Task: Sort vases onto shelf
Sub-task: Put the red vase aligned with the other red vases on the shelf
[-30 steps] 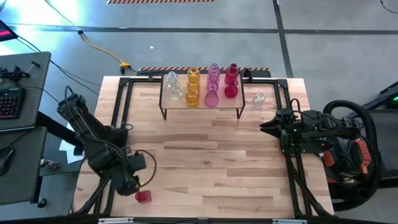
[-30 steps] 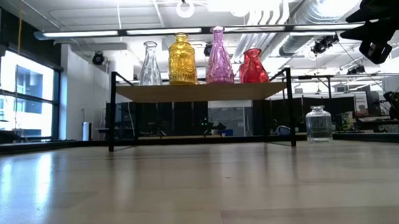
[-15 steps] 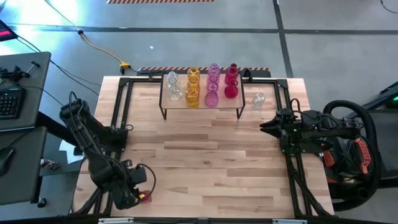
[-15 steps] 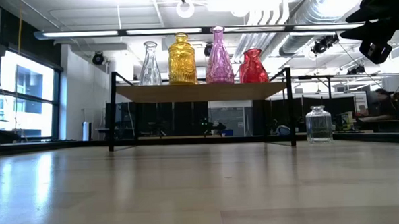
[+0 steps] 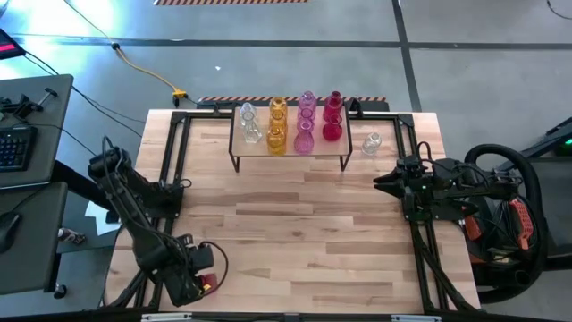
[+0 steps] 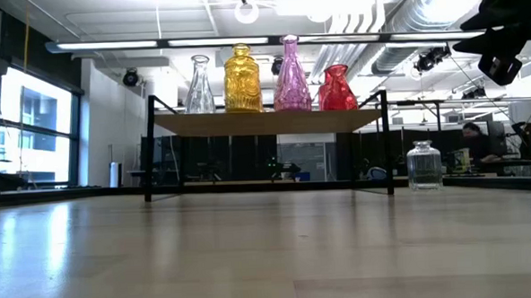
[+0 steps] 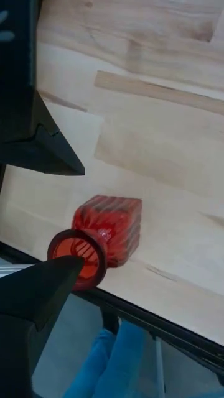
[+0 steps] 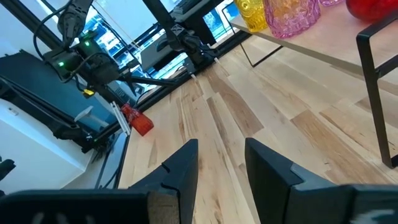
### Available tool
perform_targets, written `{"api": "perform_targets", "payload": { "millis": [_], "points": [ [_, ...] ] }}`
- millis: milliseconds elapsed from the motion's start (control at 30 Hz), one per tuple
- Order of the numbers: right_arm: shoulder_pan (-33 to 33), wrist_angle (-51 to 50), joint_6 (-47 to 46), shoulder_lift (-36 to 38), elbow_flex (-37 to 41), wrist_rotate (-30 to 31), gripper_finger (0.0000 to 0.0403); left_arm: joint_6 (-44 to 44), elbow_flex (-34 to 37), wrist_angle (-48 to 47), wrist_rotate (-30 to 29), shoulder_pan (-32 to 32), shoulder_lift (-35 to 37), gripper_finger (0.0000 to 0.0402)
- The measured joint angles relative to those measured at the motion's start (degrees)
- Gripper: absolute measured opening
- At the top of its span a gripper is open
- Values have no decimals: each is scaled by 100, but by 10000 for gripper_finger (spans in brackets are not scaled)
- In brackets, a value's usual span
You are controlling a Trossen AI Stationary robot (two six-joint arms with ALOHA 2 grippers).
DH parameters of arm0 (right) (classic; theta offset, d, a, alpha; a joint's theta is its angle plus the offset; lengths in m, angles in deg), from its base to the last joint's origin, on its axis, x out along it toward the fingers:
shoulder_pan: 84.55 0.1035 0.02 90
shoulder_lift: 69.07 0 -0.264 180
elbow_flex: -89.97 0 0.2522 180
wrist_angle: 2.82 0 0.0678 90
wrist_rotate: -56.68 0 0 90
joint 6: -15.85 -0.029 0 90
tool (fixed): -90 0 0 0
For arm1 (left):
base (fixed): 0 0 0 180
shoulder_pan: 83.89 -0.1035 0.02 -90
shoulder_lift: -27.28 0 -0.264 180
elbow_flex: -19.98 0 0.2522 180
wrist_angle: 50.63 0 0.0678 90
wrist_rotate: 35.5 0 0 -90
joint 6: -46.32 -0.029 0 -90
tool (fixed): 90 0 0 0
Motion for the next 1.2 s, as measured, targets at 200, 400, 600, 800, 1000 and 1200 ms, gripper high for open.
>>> {"api": "perform_targets", "payload": {
  "millis": [200, 400, 600, 800, 1000, 1200],
  "points": [
    [-1, -7, 1, 0, 0, -1, 114, -21, 2, 68, 75, 0, -55, 214],
    [-2, -13, 1, 0, 0, -1, 114, -51, 373, 514, 161, 0, -58, 214],
    [-1, -20, 0, 0, 0, 1, 114, -11, 472, 663, 195, -2, -56, 210],
    [-1, -20, -1, 0, 0, -1, 114, -51, 472, 659, 196, -22, -56, 165],
    [-2, -20, 1, 0, 0, -1, 114, -284, 472, 639, 158, -155, -56, 97],
    [-2, -20, -1, 0, 0, -1, 114, -543, 470, 644, 135, -342, -54, 35]
  ]
}}
